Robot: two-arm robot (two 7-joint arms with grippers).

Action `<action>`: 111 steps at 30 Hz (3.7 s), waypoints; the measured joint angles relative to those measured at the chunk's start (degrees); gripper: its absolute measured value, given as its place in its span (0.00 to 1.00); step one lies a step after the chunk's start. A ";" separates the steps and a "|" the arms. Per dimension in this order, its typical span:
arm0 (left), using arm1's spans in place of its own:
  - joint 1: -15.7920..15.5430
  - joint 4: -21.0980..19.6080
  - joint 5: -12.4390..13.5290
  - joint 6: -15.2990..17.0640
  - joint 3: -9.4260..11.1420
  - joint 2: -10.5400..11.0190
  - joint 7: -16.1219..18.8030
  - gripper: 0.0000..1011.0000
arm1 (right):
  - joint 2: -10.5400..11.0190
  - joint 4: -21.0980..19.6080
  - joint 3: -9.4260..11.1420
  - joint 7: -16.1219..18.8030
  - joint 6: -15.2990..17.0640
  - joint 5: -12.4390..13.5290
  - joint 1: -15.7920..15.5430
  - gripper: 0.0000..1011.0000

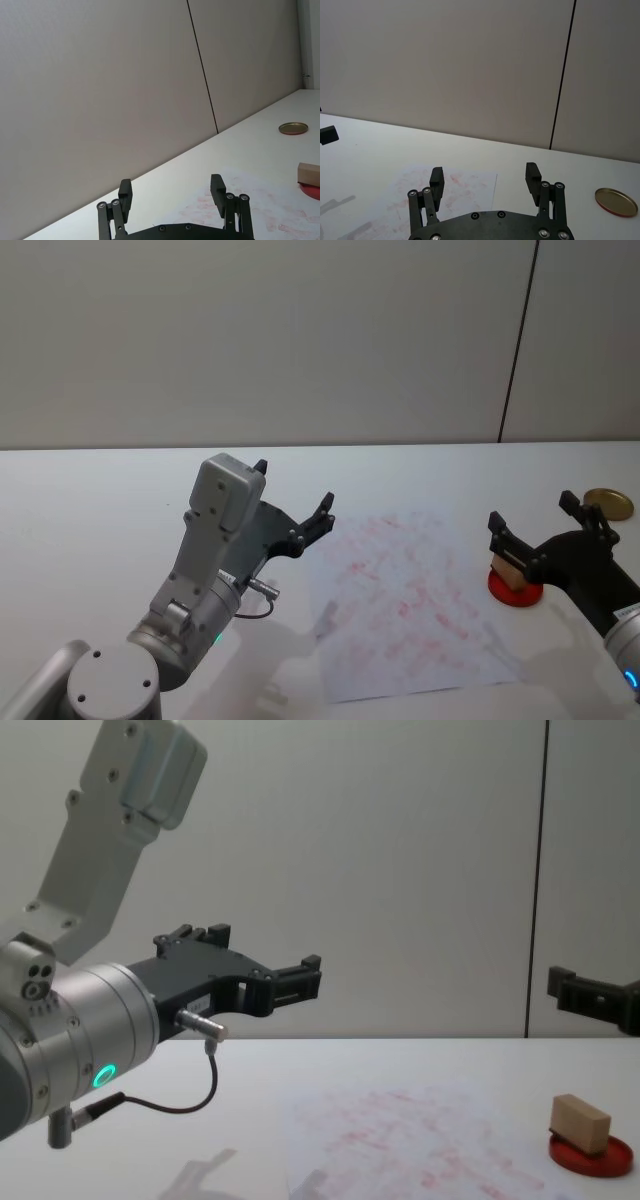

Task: Use the one hand to pick up the stamp and affix it onto the A4 paper.

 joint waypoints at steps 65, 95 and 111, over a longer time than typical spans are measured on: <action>0.00 0.00 0.00 0.00 0.00 0.00 0.00 0.98 | -0.80 19.87 0.85 12.46 7.13 -1.62 9.78 0.70; 0.00 0.00 0.00 0.00 0.00 0.00 0.00 0.98 | -1.90 22.80 0.59 12.58 5.65 -2.43 12.46 0.21; 0.00 0.00 0.00 0.00 0.00 0.00 0.00 0.98 | -2.24 18.15 -0.36 17.02 3.63 -1.88 12.30 0.22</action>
